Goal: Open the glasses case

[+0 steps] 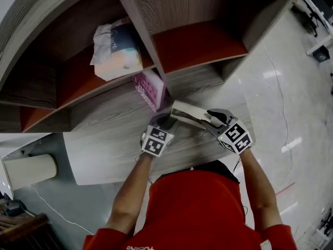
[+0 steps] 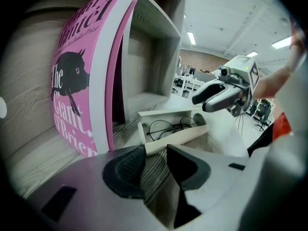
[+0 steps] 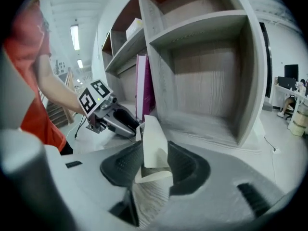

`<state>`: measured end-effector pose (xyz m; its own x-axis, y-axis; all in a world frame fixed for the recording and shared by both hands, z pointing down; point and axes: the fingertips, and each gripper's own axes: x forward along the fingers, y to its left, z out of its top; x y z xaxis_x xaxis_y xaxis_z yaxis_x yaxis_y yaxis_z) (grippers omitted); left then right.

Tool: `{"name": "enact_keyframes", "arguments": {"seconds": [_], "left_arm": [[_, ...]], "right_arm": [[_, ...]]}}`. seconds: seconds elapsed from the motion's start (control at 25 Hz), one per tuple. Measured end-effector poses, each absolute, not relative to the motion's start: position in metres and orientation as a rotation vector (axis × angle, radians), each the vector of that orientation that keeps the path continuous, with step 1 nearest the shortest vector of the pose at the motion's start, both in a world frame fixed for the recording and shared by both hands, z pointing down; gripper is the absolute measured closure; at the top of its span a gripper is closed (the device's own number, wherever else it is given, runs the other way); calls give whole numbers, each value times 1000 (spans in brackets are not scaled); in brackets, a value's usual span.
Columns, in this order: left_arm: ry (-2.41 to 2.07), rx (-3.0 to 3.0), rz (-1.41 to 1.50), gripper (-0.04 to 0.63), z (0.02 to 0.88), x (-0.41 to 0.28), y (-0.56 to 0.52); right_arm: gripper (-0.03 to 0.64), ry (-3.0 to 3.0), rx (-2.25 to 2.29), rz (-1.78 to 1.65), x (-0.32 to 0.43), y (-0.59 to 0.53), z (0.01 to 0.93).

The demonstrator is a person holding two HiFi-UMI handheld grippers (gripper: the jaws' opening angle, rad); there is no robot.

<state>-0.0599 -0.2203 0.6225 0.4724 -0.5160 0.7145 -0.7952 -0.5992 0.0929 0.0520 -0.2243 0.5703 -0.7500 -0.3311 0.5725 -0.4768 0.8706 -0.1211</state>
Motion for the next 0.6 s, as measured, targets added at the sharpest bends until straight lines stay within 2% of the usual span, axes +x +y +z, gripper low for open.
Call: {"name": "enact_keyframes", "arguments": {"seconds": [0.32,0.6], "left_arm": [[-1102,2303,917,460,622,-60,-221],[-1119,2291,924,460,622,-60,-222]], "right_arm": [[576,-2500,720,301,62,-246,558],[575,-2468,810,264,68,-266,560]]}}
